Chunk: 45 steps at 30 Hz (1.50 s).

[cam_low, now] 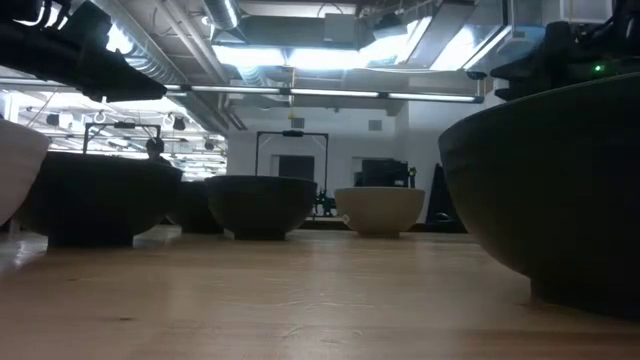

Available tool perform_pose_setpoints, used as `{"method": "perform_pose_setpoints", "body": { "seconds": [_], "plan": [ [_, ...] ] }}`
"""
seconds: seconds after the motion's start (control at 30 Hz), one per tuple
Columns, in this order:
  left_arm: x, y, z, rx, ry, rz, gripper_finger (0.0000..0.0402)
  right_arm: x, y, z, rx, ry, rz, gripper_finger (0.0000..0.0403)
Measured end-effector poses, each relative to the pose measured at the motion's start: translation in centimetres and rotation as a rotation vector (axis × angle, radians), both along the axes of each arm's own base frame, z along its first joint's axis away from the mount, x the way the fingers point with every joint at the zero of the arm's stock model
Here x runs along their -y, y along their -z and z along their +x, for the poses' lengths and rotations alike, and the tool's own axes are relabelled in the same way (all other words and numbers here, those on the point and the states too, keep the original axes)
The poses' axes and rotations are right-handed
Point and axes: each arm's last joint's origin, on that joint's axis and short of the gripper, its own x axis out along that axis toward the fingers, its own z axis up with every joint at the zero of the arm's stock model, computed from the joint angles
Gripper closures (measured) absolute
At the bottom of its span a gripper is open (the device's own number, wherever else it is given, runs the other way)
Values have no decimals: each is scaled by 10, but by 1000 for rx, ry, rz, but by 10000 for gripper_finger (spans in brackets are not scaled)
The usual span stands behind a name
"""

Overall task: Nest bowls inside each other
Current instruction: Stack the right white bowl on the black bowl

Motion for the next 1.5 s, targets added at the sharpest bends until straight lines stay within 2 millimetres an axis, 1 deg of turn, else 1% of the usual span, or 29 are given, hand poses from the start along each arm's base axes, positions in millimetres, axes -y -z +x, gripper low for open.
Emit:
{"method": "perform_pose_setpoints", "body": {
  "seconds": [0.27,0.33,0.43,0.63,0.73,0.8,0.9,1.07,1.17,1.27,1.5],
  "plan": [
    [0,0,0,0,0,0,212,0,2,0,-15,-2,19,155],
    [0,0,0,1,0,-1,212,-1,2,1,-35,-40,-4,155],
    [0,0,0,0,0,-1,212,-3,3,3,-78,-152,-40,155],
    [0,0,0,1,-1,-1,212,-4,14,5,-148,-225,42,155],
    [0,0,0,1,-1,-1,212,-5,13,5,-159,-253,50,155],
    [0,0,0,2,-1,-1,212,-7,6,4,-161,-261,46,155],
    [0,0,0,1,-1,-1,212,-11,-12,1,-189,-276,24,155],
    [0,0,0,2,-1,-1,212,-17,-47,-4,-315,-269,11,155],
    [0,0,0,1,-1,-1,212,-17,-61,-6,-414,-258,86,155],
    [0,0,0,1,-1,-1,212,-15,-67,-5,-514,-245,230,155],
    [0,0,0,1,-1,-1,212,0,-66,3,-684,-101,645,155]
  ]
}}
